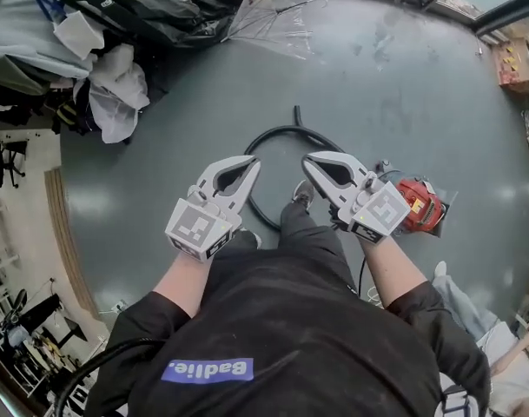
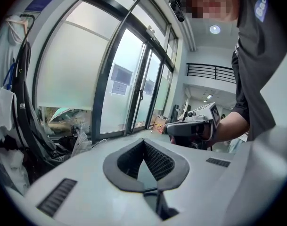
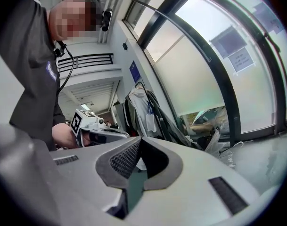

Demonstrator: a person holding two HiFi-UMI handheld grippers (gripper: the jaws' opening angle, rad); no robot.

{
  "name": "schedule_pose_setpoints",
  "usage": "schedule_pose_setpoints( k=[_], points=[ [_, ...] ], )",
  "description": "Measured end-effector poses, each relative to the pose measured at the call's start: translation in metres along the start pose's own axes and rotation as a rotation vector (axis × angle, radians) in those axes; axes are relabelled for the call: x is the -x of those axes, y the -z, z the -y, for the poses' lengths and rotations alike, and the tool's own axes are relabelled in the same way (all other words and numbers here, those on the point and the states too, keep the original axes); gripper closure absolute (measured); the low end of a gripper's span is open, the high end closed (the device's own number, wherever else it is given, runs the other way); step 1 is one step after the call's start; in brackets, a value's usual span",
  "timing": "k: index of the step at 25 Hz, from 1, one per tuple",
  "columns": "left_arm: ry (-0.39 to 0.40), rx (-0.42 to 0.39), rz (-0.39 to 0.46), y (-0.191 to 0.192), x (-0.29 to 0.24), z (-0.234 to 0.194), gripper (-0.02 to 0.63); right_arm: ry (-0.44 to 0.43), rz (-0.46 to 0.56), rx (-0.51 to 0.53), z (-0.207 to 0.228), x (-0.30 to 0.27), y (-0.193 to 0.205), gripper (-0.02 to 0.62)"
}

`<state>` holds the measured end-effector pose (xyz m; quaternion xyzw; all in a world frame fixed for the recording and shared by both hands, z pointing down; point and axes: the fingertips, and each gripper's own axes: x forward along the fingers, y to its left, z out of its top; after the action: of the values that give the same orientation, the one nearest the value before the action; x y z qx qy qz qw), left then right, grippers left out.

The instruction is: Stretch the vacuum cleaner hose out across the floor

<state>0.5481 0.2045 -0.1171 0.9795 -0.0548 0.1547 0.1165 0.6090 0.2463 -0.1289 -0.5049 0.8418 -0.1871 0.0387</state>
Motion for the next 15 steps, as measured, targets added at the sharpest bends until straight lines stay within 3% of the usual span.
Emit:
schedule_pose_setpoints(
  k=[8,15],
  points=[
    [-0.017,0.061,-0.066,0.103,-0.007,-0.06,0.607,0.049,-0.061,0.0,0.038,-0.052,0.069,0.598],
    [-0.001,0.043,-0.131,0.2,-0.021,-0.105,0.591,0.105,-0.097,0.017,0.066,-0.095,0.154,0.597]
  ],
)
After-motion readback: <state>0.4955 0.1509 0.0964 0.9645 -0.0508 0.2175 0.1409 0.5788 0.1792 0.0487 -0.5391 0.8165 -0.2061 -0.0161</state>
